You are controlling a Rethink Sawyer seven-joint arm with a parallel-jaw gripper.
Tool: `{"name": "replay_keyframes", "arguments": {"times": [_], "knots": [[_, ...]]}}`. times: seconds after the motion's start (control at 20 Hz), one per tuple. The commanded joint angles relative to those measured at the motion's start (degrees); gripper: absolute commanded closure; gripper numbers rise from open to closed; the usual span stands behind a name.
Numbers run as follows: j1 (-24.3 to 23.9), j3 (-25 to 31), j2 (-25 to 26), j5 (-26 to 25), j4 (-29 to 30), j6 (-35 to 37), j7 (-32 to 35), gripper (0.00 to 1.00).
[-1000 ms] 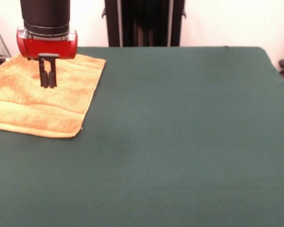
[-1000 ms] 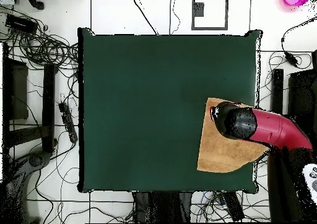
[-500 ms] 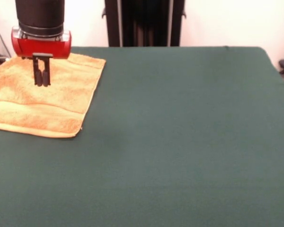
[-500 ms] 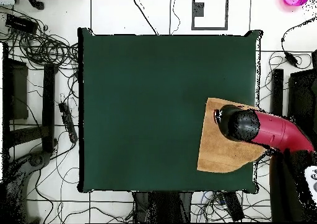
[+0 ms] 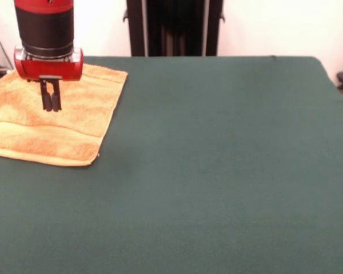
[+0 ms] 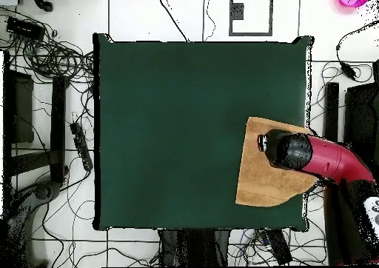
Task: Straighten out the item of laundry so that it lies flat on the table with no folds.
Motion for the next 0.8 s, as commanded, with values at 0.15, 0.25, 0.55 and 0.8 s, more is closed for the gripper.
{"name": "replay_keyframes", "arguments": {"times": [0.15,0.25,0.55,0.8], "knots": [[-2.5,9.2,4.9,2.7,3.3,2.3,0.3,1.00],[-3.3,10.1,5.0,2.5,3.8,1.4,-0.2,1.00],[-6.7,13.5,7.4,1.1,4.4,-0.9,-2.7,1.00],[-10.2,18.0,8.9,0.7,5.3,-2.2,-4.3,1.00]]}}
